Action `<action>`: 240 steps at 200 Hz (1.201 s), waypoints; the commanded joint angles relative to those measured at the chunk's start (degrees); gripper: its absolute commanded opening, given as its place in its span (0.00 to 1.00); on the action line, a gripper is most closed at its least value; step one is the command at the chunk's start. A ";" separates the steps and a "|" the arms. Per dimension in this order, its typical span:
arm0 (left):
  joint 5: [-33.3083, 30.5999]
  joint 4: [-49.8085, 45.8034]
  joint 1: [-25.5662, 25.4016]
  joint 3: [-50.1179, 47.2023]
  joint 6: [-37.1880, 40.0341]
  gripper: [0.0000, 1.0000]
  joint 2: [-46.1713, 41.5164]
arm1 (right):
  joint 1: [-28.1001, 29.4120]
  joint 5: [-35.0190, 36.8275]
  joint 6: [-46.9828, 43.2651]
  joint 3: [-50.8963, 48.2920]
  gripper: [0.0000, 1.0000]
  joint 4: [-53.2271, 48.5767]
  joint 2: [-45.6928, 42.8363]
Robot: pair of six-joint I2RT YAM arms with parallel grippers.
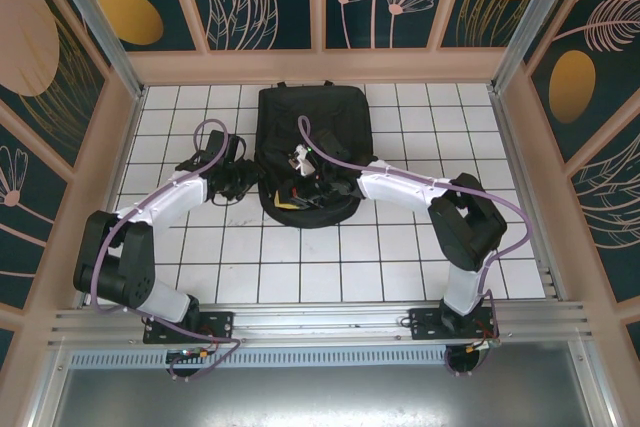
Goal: Pack books, pencil case, and school supplies into a backpack
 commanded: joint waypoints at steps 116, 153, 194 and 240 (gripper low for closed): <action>-0.17 4.11 0.18 2.30 -2.87 0.00 3.24 | 3.63 0.91 0.83 3.94 0.00 -1.43 1.55; -5.77 1.82 0.56 3.81 -2.79 0.00 2.01 | 3.79 4.07 1.12 1.12 0.00 -3.93 -1.56; -5.88 1.82 2.57 3.15 -2.22 0.00 2.63 | 4.41 7.00 3.02 -3.58 0.00 -4.26 -6.47; -6.33 1.39 3.83 2.88 -1.09 0.00 2.03 | 4.26 8.27 2.91 -6.99 0.00 -5.57 -10.18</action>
